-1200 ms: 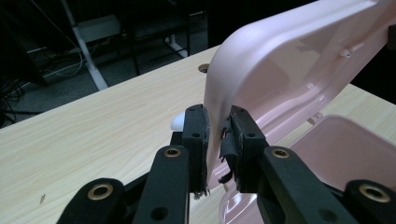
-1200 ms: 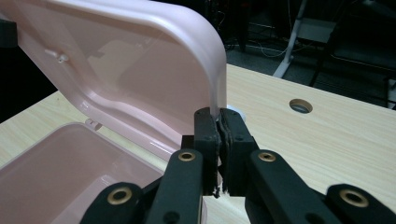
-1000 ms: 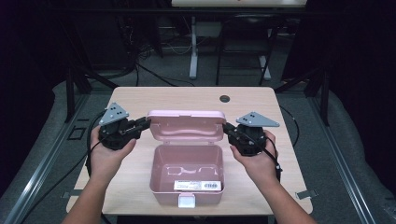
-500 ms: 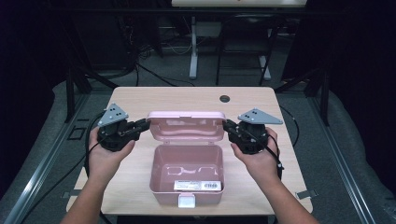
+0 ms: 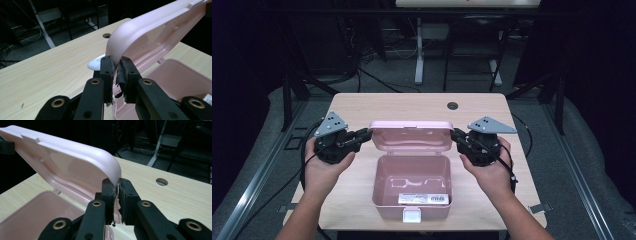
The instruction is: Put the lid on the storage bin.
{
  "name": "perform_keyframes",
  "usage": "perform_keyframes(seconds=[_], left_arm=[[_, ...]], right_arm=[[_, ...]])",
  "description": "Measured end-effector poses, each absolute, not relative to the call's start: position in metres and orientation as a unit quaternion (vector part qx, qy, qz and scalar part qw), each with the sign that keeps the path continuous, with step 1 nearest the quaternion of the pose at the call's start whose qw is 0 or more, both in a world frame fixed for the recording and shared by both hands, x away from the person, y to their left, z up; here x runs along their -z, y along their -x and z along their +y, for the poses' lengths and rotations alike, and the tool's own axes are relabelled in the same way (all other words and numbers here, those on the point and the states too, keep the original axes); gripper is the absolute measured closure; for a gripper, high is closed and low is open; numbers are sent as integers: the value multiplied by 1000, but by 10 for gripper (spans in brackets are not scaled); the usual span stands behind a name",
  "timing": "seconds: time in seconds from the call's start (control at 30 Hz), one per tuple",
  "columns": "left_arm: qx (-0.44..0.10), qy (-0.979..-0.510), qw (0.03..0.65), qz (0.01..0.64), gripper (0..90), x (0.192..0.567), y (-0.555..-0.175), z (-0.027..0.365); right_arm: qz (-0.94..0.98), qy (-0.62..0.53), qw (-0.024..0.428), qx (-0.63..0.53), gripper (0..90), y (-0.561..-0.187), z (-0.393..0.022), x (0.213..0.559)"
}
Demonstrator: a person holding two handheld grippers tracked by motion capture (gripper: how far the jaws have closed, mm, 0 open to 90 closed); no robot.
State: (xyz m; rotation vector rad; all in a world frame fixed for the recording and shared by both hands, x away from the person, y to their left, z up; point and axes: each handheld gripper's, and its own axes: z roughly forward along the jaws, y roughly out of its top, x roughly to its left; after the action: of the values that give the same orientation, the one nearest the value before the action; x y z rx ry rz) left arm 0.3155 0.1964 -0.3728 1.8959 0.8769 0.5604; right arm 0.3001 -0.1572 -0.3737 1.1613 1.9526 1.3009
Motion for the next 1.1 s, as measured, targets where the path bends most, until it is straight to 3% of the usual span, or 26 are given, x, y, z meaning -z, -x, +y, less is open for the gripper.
perform_keyframes(seconds=[1.1], left_arm=[[-222, -777, 471, 353, 807, 375, -303, 199]], right_arm=[[722, -422, 257, -484, 805, -285, -157, 376]])
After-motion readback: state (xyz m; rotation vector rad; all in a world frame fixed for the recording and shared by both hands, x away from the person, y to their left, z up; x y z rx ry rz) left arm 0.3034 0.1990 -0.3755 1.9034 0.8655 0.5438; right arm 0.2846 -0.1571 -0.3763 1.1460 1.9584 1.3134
